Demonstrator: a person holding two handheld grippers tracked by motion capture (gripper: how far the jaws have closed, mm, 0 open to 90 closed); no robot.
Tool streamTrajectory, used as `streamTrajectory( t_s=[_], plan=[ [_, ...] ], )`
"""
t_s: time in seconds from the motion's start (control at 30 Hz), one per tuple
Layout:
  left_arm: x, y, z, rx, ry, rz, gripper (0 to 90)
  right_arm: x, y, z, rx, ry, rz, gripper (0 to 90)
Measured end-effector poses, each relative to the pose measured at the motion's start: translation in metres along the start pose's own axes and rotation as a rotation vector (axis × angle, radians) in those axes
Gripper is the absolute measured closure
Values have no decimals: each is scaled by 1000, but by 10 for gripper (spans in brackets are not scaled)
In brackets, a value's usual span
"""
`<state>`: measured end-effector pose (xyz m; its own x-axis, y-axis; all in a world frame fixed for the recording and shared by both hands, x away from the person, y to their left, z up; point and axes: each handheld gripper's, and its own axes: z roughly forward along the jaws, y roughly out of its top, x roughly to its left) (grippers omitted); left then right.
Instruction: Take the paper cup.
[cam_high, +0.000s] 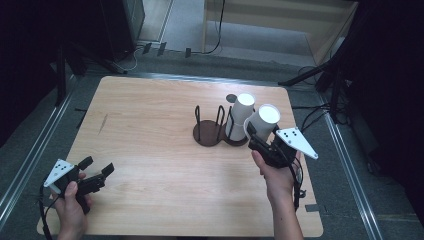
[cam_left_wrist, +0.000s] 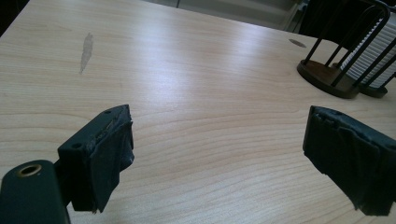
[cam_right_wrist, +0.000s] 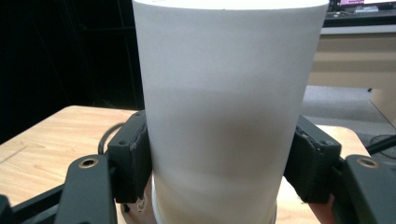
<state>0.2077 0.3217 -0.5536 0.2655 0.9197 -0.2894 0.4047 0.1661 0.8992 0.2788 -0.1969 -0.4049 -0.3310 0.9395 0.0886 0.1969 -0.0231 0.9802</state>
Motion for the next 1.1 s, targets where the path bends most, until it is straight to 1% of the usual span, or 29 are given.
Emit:
streamTrajectory(
  t_s=[0.17, 0.27, 0.37, 0.4, 0.43, 0.47, 0.53, 0.57, 0.6, 0.63, 0.67, 0.7, 0.73, 0.77, 0.8, 0.87, 0.9, 0.93, 0.97, 1.0, 1.03, 1.07, 1.1],
  plan=[
    [0, 0, 0, 4, 2, 7, 89, -6, -13, -5, 13, -11, 22, 325],
    [0, 0, 0, 5, 3, 7, 89, -7, -18, -6, 19, -14, 18, 325],
    [-1, 0, 0, 3, 4, 6, 89, -5, -28, -9, 30, -18, 10, 325],
    [-1, 0, 0, 3, 5, 6, 89, -5, -28, -9, 30, -18, 10, 325],
    [-1, 0, 0, 5, 9, 13, 89, -5, -35, -11, 38, -20, 1, 325],
    [-1, 0, 0, 5, 9, 13, 89, -5, -35, -11, 38, -20, 1, 325],
    [-2, 0, 0, 7, 12, 17, 89, -4, -42, -12, 49, -15, 2, 325],
    [-4, 0, 0, 11, 15, 32, 89, -4, -50, -13, 59, -11, 2, 325],
    [-4, 0, 0, 11, 15, 32, 89, -4, -50, -13, 59, -11, 2, 325],
    [-4, 0, 0, 12, 19, 37, 89, -4, -58, -14, 70, -6, 9, 325],
    [-5, 0, 0, 14, 21, 41, 89, -4, -58, -14, 70, -6, 9, 325],
    [-6, 1, 0, 21, 26, 51, 89, -7, -66, -13, 80, -6, 25, 326],
    [-6, 1, 0, 21, 26, 51, 89, -7, -66, -13, 80, -6, 25, 326],
    [-8, 2, 1, 36, 29, 64, 89, -9, -73, -9, 108, -17, 16, 326],
    [-8, 2, 1, 36, 29, 64, 89, -9, -76, -8, 117, -20, 16, 326],
    [-11, 4, 1, 48, 40, 78, 89, -9, -79, -8, 124, -16, 20, 326],
    [-13, 5, 0, 49, 43, 79, 89, -8, -83, -7, 130, -14, 21, 326],
    [-15, 7, 0, 41, 30, 65, 89, -6, -87, -7, 138, -15, 22, 326],
    [-22, 11, -1, 32, 16, 63, 89, -3, -92, -6, 152, -9, 35, 326],
    [-22, 11, -1, 32, 16, 63, 89, -3, -92, -6, 152, -9, 35, 326],
    [-28, 14, 0, 29, 8, 73, 89, -1, -94, -5, 157, -11, 38, 326],
    [-37, 20, 2, 27, -9, 95, 89, 1, -95, -4, 158, -13, 39, 325],
    [-43, 23, 4, 25, -18, 104, 89, 2, -95, -4, 157, -16, 36, 325]
  ],
)
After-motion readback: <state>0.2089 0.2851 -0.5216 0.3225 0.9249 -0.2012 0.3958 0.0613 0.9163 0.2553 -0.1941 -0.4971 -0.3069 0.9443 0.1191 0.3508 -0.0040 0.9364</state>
